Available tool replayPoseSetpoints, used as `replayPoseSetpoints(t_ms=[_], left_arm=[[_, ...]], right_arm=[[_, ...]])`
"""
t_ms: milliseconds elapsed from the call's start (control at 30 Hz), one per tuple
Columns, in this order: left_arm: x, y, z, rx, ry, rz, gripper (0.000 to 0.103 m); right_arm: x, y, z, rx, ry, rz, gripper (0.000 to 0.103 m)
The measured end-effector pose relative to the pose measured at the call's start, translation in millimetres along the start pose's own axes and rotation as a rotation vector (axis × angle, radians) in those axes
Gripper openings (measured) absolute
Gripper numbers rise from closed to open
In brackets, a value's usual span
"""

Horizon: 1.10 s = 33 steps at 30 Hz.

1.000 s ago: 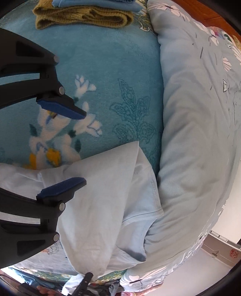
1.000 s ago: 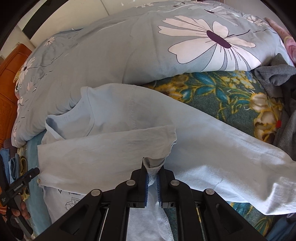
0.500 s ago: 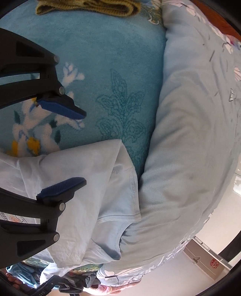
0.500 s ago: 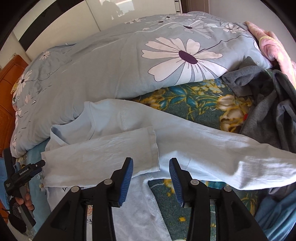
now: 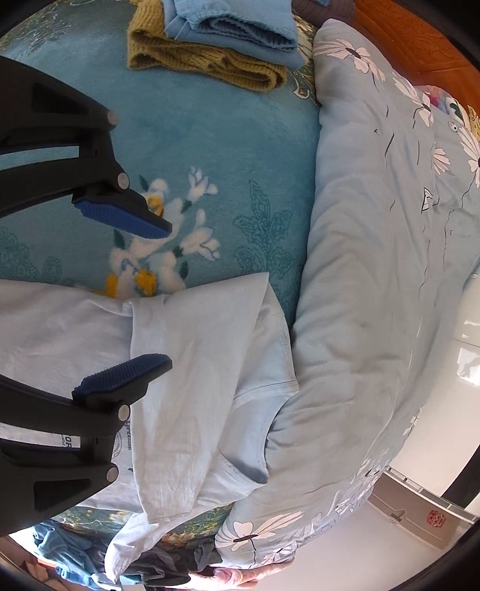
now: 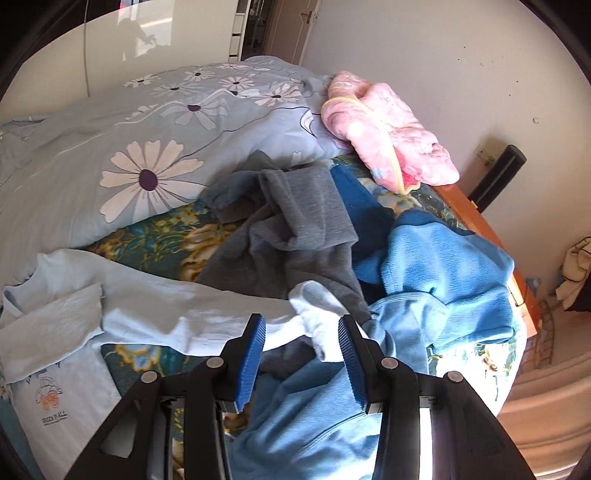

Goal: Fold clothes

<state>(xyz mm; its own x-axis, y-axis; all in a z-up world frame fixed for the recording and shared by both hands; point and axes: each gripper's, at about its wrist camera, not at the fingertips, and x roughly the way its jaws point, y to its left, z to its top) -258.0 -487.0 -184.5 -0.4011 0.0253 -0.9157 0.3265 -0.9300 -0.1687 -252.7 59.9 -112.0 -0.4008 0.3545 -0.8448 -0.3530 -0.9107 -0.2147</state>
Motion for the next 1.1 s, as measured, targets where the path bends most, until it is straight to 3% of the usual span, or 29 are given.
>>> replayPoseSetpoints(t_ms=[100,333,433,567,667,767,933,1100], left_arm=[[-4,-1,-9,-0.009,0.007,-0.004,0.066],[-11,-5,-18,0.016,0.011,-0.012,0.066],[-14,-3,-20,0.011,0.014,-0.015,0.067],[-19,5,-22,-0.002,0.012,-0.017,0.067],[-23,14,-24,-0.010,0.006,-0.013,0.066],[-27,25,-24,-0.026,0.003,-0.011,0.066],[-37,43,-22,-0.058,-0.006,-0.016,0.066],[-48,67,-18,-0.080,-0.029,-0.001,0.066]], right_arm=[[11,-11,7,0.002,0.008,0.005,0.044],[26,2,18,-0.124,0.032,0.016,0.043],[29,0,20,-0.118,0.068,0.028,0.014],[20,-6,21,-0.079,0.091,0.055,0.005],[-11,-8,35,0.011,0.050,0.175,0.005],[-56,12,56,0.004,-0.044,0.291,0.005],[-116,83,84,-0.094,-0.153,0.459,0.005],[-129,171,80,-0.179,-0.126,0.594,0.005]])
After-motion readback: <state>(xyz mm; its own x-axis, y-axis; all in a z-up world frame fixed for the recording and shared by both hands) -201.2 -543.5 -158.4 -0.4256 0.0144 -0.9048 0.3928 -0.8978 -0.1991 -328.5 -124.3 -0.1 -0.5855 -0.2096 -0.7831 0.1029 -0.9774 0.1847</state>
